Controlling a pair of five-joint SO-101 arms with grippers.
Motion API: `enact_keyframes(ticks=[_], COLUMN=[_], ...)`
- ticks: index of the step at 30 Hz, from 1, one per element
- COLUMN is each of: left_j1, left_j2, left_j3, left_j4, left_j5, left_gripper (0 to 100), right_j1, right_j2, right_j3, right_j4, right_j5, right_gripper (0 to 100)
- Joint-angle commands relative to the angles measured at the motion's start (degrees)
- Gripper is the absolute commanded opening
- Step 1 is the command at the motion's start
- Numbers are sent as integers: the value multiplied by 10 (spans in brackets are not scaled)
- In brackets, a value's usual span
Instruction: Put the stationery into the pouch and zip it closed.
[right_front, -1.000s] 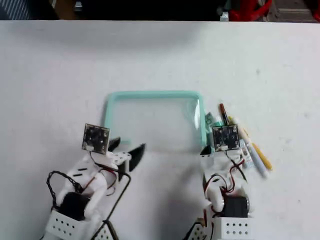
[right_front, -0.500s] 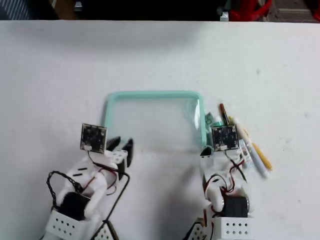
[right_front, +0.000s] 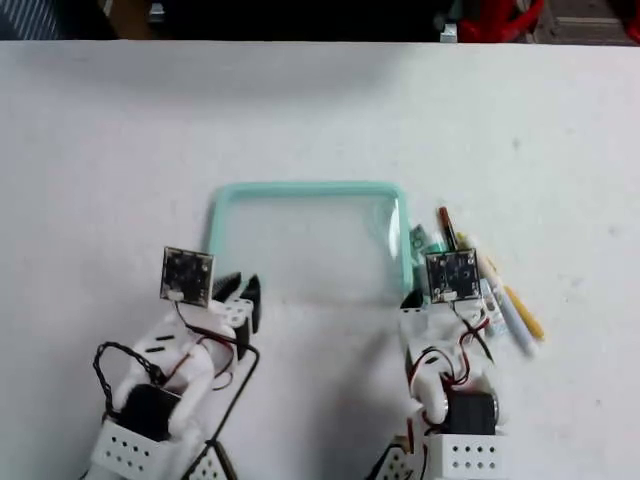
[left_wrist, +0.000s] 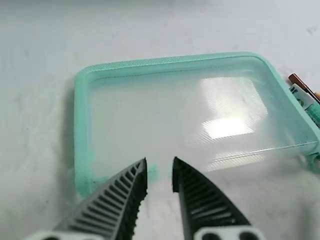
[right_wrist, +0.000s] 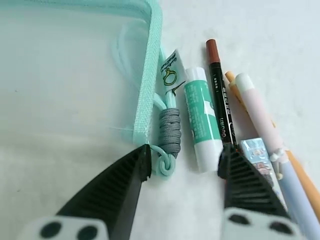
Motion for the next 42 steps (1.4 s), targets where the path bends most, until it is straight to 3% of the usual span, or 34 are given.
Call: enact_keyframes(ticks=[1,5,9,12,16,24,32,37,42], left_j1=[3,-7,-8,-7,-8,-8,-114,-123,-125], left_j2=[-1,-1,-1,-3,-4,-4,-1,-1,0], left_j3=[-1,-1,-1,-1,-1,-1,-1,-1,-1], left_j4=[-4,18,18,18,-13,-15,-79,-88,-98], left_j5=[6,33,41,18,-1,-11,-11,-11,-11], left_gripper=[255,379,350,261,27,105,105,106,109], right_j1=[7,7,7,6,3,7,7,7,7], right_j2=[-2,-2,-2,-3,-5,-2,-4,-6,-6], right_j3=[4,4,4,4,4,4,4,4,4], right_j4=[2,2,17,31,19,-5,-8,-9,-126], right_j5=[-4,-4,-4,-4,0,-3,1,-2,0], right_gripper=[252,252,245,169,9,185,197,198,198])
